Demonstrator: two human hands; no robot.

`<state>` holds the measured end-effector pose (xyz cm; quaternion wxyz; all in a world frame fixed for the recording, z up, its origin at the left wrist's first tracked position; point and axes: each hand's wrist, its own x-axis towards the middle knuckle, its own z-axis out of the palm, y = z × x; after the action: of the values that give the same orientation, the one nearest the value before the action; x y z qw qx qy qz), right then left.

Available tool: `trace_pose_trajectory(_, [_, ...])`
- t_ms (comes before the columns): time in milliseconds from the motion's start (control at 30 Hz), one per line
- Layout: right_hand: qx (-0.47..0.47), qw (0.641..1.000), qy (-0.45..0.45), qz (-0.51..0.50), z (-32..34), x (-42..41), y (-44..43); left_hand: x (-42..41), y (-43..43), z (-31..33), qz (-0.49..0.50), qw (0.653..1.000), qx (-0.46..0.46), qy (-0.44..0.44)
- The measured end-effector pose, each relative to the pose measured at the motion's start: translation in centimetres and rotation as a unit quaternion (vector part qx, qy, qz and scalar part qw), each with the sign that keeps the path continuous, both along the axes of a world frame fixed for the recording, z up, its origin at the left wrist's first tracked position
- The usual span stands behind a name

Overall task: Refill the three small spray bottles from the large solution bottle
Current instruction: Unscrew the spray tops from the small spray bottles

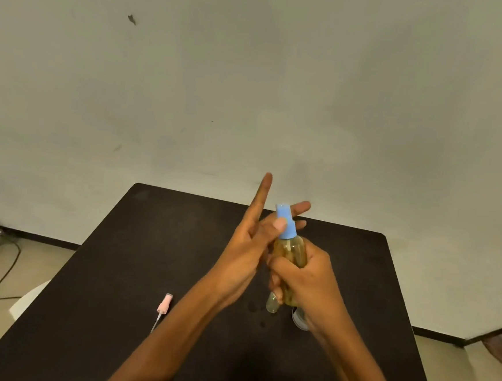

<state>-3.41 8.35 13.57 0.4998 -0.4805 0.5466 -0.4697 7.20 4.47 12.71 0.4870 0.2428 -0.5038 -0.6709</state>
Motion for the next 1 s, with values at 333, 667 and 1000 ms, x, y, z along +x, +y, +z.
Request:
trace_pose_trajectory(333, [0.032, 0.998, -0.032, -0.032, -0.6, 0.7, 0.8, -0.8, 0.6, -0.1, 0.125, 0.986, -0.062, -0.089])
trace_pose_trajectory(667, [0.012, 0.997, -0.07, 0.02, -0.2, -0.4, 0.4, 0.3, -0.4, 0.7, 0.036, 0.989, -0.117, -0.078])
trace_pose_trajectory(1000, [-0.017, 0.999, 0.017, -0.044, -1.2, 0.4, 0.2, -0.4, -0.5, 0.1, 0.107, 0.977, -0.12, -0.142])
